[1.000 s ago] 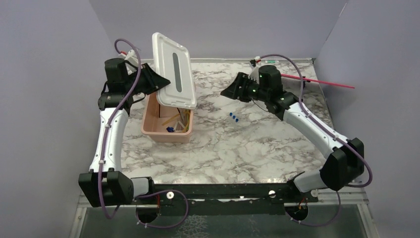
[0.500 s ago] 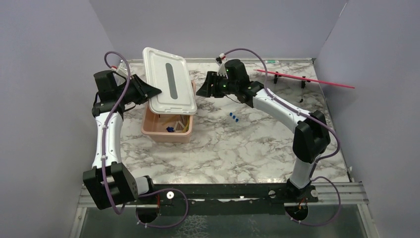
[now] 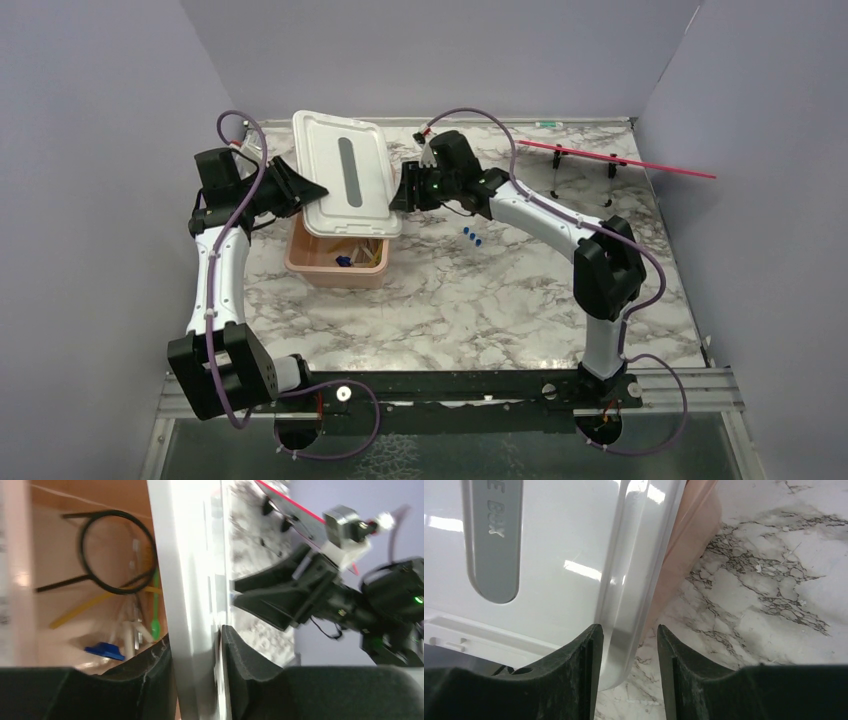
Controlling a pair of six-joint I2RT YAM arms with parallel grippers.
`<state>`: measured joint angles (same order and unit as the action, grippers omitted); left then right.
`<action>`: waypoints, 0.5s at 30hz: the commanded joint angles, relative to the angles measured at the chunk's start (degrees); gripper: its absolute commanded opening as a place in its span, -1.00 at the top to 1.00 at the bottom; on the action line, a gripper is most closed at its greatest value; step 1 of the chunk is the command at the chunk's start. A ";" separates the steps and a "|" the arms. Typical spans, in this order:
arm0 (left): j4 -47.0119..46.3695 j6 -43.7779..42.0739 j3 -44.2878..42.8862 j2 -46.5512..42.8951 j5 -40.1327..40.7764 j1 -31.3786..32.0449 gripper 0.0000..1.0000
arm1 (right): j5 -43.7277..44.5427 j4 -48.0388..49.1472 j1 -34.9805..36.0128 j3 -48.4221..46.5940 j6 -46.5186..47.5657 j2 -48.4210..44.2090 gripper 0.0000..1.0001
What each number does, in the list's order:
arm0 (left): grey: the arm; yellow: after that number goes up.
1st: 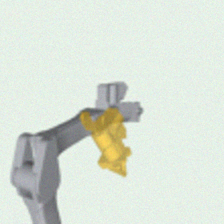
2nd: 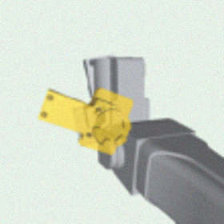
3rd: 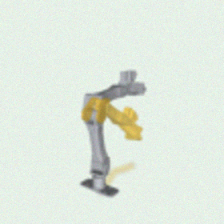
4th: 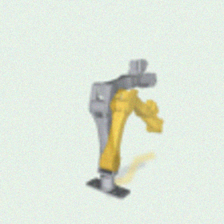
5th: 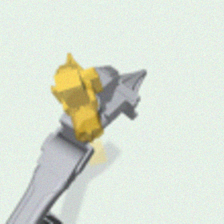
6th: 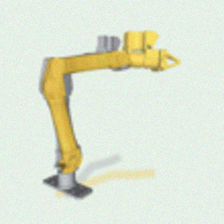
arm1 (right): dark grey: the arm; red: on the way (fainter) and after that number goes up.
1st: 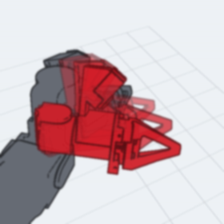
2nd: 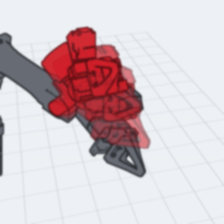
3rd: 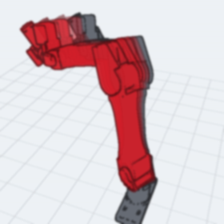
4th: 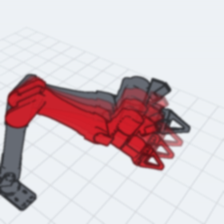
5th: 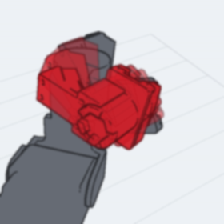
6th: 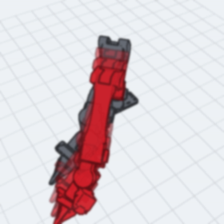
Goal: Organize the chemistry lab equipment
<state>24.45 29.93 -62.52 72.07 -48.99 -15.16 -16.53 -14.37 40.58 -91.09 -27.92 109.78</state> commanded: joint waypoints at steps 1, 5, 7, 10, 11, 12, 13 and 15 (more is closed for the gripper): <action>3.23 -7.37 -3.08 1.92 9.63 -0.82 0.15 | 1.54 -5.45 0.44 -3.83 2.87 2.40 0.07; 5.11 -9.10 -3.92 2.20 16.95 -1.10 -0.08 | 0.36 -7.39 0.64 -3.96 3.39 3.01 0.11; 5.25 -9.59 -3.86 2.39 19.24 -1.19 -0.15 | -0.37 -7.36 0.73 -3.50 3.31 2.67 0.12; 5.39 -10.04 -3.60 2.92 21.35 -1.18 -0.17 | -1.82 -7.23 0.99 -2.85 2.25 1.90 0.15; 5.45 -10.07 -3.47 3.11 22.41 -1.19 -0.18 | -2.17 -7.18 1.06 -2.60 1.70 1.51 0.16; 5.44 -10.11 -3.26 3.23 23.17 -1.17 -0.18 | -2.36 -7.13 1.08 -2.26 1.13 1.09 0.16; 5.53 -10.29 -2.92 3.36 23.96 -1.13 -0.18 | -2.57 -7.16 1.25 -1.85 0.29 0.73 0.16; 5.56 -10.70 -2.49 3.76 25.74 -1.17 -0.18 | -2.98 -7.38 1.34 -1.12 -1.77 0.07 0.18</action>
<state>29.61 21.30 -64.27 75.02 -29.56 -15.92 -17.34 -19.44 40.93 -93.67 -26.85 111.57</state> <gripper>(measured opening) 0.589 0.420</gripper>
